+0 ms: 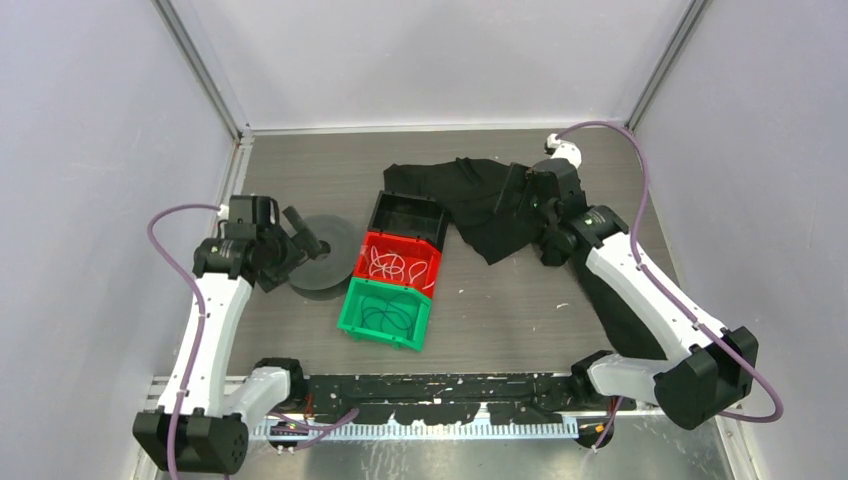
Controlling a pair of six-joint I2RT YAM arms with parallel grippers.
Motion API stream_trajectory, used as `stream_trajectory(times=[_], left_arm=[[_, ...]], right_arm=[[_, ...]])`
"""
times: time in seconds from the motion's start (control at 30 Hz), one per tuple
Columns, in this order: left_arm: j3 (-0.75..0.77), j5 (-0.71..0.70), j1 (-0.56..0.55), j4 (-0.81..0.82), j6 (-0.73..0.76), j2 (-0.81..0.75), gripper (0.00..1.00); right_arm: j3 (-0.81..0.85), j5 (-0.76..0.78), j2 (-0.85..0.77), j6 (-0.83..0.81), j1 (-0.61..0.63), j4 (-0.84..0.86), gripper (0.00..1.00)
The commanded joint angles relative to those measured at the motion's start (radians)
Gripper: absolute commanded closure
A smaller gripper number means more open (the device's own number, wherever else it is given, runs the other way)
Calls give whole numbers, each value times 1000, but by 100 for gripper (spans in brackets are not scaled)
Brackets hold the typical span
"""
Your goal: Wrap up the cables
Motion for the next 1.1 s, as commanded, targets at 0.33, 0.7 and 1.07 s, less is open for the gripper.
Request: stream_trajectory(times=[0.33, 0.7, 1.07], left_arm=[[-98, 43, 3, -11, -130, -10, 0], [-322, 101, 188, 257, -339, -75, 3], [-586, 171, 206, 671, -362, -117, 1]], right_arm=[[58, -205, 145, -90, 328, 117, 0], [156, -133, 313, -111, 513, 97, 0], [145, -105, 293, -148, 514, 52, 0]])
